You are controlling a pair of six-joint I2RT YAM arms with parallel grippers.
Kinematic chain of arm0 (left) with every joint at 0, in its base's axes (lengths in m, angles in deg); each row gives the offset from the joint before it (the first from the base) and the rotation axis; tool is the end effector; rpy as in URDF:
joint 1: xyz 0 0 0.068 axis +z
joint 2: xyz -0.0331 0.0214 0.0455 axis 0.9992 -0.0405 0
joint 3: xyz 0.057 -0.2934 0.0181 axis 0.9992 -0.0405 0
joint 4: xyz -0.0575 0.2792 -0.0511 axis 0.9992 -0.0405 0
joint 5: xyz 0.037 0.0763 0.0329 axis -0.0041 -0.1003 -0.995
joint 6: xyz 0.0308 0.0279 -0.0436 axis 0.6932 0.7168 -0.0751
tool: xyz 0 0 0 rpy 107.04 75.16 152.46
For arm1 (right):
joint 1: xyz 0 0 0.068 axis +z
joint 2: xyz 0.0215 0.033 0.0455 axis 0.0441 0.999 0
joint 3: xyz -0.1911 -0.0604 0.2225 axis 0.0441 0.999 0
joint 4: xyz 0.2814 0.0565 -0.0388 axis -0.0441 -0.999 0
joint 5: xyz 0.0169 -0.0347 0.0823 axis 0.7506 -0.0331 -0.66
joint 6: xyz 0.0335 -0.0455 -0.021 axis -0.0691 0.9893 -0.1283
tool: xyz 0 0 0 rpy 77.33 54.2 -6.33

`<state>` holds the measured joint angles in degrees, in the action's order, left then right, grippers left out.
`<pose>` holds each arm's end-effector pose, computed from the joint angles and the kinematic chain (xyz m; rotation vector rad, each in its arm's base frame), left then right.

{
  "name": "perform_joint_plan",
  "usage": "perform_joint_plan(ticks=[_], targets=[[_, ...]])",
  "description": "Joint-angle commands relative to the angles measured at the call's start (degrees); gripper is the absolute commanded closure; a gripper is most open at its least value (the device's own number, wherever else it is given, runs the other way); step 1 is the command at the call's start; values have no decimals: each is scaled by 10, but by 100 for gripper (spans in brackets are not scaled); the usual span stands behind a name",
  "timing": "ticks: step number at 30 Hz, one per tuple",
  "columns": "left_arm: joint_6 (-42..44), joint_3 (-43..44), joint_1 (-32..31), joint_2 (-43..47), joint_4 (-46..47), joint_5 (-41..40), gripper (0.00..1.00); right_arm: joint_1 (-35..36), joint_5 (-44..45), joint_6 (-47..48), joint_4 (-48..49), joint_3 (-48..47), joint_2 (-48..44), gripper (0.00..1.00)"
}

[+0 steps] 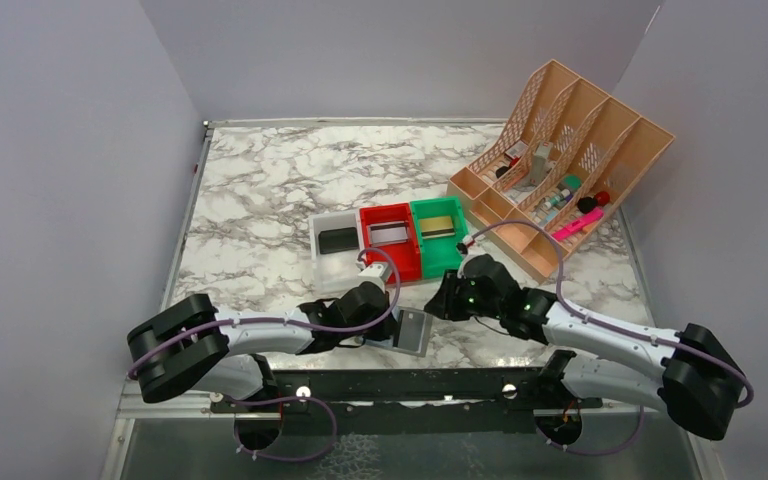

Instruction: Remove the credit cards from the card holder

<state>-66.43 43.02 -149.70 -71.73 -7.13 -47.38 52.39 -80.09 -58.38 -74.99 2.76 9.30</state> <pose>0.1225 -0.2211 0.1391 0.2357 2.4422 -0.8343 0.1467 0.1740 0.1937 -0.0960 2.3940 0.8547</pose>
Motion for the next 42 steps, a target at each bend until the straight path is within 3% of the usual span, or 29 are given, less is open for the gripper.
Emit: perform_joint_plan(ticks=[1,12,33,42], targets=[[1,15,-4,5,-27,-17,100,1,-70,31,40,-4,41,74],[-49,9,-4,20,-39,-51,100,1,-119,57,58,-7,98,67],[-85,-7,-5,67,-65,-88,100,1,-125,33,75,-37,149,63],[-84,-7,-6,62,-67,-83,100,1,-134,22,108,-32,183,66]])
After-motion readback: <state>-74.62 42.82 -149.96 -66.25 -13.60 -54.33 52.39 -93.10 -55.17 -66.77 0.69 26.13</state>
